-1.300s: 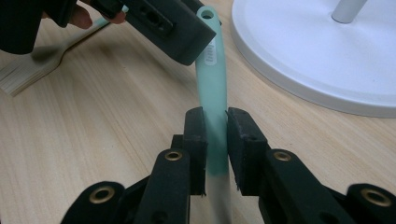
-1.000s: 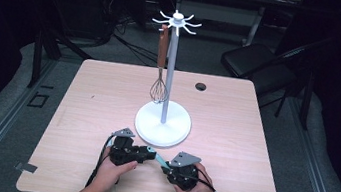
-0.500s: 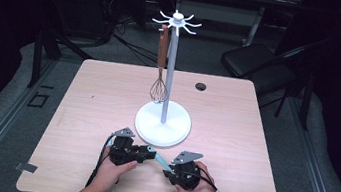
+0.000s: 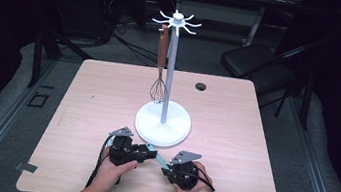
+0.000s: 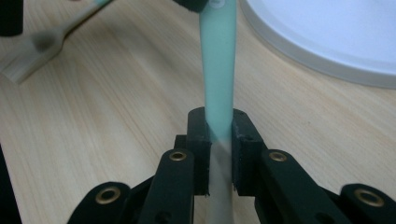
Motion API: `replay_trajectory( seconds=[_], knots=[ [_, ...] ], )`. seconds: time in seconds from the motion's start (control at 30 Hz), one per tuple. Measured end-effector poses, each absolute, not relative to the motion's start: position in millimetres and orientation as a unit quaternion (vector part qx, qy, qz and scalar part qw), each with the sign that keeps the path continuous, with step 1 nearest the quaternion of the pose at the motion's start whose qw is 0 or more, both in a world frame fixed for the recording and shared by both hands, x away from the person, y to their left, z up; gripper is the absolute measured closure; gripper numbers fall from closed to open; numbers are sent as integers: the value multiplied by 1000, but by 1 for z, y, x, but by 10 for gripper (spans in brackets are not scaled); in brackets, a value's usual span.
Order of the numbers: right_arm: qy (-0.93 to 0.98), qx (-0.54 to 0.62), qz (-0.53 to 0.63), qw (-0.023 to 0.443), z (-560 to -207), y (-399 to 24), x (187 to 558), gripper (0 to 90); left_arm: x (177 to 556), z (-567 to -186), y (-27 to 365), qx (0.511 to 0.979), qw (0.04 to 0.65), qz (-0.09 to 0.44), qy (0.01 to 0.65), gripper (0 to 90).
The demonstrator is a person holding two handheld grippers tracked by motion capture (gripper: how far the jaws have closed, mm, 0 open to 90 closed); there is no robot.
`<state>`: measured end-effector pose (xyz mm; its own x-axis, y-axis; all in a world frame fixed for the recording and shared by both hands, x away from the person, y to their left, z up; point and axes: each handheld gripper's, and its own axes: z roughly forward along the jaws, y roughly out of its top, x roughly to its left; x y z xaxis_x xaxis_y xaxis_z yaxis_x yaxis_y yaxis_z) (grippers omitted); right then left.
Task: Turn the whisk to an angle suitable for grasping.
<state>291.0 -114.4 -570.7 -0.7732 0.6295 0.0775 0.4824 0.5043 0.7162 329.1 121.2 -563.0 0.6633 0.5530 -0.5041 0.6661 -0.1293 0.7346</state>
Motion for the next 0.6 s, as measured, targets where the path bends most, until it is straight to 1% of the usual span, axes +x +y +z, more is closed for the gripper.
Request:
replay_trajectory(
  seconds=[0.27,0.47,0.6],
  knots=[
    [845,330,407,105,-565,-107,287,805,324,-561,114,741,532,-69,405,521],
    [832,339,425,105,-563,-104,286,805,321,-561,110,736,537,-82,404,585],
    [828,342,429,111,-563,-104,286,804,319,-563,107,741,533,-84,399,623]
  ],
)
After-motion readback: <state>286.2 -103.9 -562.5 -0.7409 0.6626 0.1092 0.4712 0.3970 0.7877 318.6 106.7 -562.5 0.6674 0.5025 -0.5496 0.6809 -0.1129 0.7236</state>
